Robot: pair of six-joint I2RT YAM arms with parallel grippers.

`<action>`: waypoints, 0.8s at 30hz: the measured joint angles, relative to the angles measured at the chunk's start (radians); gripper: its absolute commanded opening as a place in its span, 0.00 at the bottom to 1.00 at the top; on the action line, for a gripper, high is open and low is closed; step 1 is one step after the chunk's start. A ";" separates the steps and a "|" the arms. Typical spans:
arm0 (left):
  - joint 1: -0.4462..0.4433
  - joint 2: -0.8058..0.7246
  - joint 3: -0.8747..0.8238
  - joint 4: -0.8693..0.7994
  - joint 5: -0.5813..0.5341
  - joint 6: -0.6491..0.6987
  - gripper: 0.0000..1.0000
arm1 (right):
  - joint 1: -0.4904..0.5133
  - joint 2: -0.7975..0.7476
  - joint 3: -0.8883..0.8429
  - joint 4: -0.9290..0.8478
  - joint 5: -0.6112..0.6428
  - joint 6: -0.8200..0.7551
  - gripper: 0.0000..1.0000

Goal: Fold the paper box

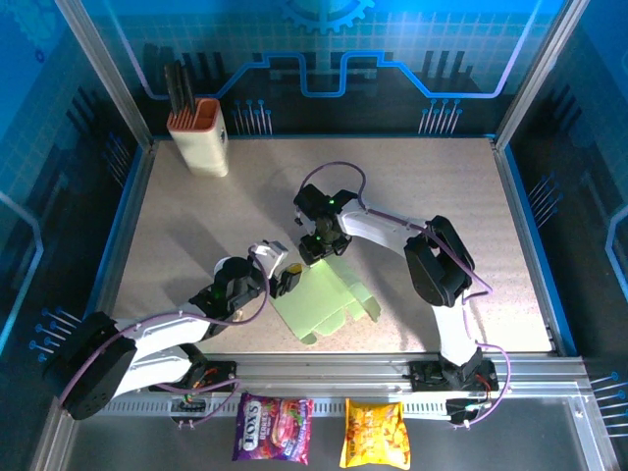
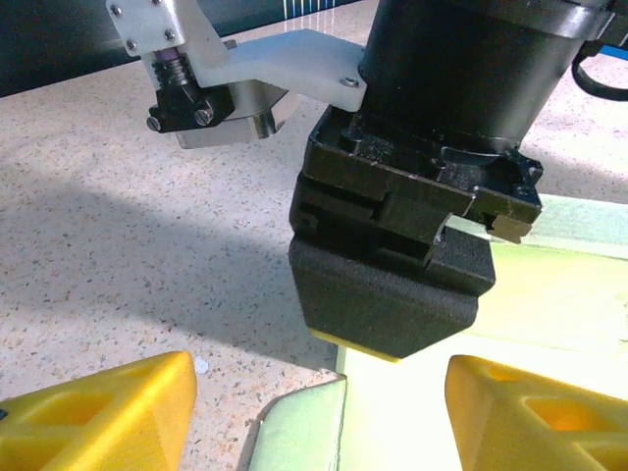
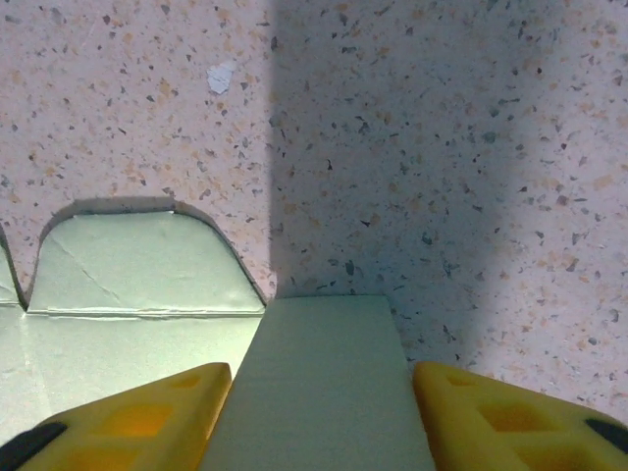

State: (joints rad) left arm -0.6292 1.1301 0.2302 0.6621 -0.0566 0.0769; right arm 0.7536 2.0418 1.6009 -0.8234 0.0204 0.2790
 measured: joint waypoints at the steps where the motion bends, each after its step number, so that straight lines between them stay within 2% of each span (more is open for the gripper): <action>1: 0.000 0.000 -0.004 0.000 0.000 0.000 0.69 | 0.000 0.001 0.005 -0.003 0.002 -0.003 0.44; 7: 0.001 0.000 -0.019 0.000 0.000 0.000 0.69 | 0.000 0.005 0.028 -0.016 0.007 -0.027 0.30; 16: 0.006 0.000 -0.020 0.001 -0.003 0.000 0.69 | 0.000 0.009 0.071 -0.073 0.040 -0.124 0.15; 19: 0.007 0.000 -0.020 0.001 -0.003 0.000 0.69 | 0.000 0.017 0.081 -0.093 0.058 -0.151 0.18; 24: 0.010 0.003 -0.020 0.001 -0.003 0.000 0.70 | 0.000 0.047 0.082 -0.113 0.058 -0.168 0.42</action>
State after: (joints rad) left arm -0.6193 1.1336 0.2104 0.6632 -0.0597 0.0769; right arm 0.7540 2.0888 1.6829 -0.9360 0.0780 0.1112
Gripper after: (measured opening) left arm 0.694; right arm 0.437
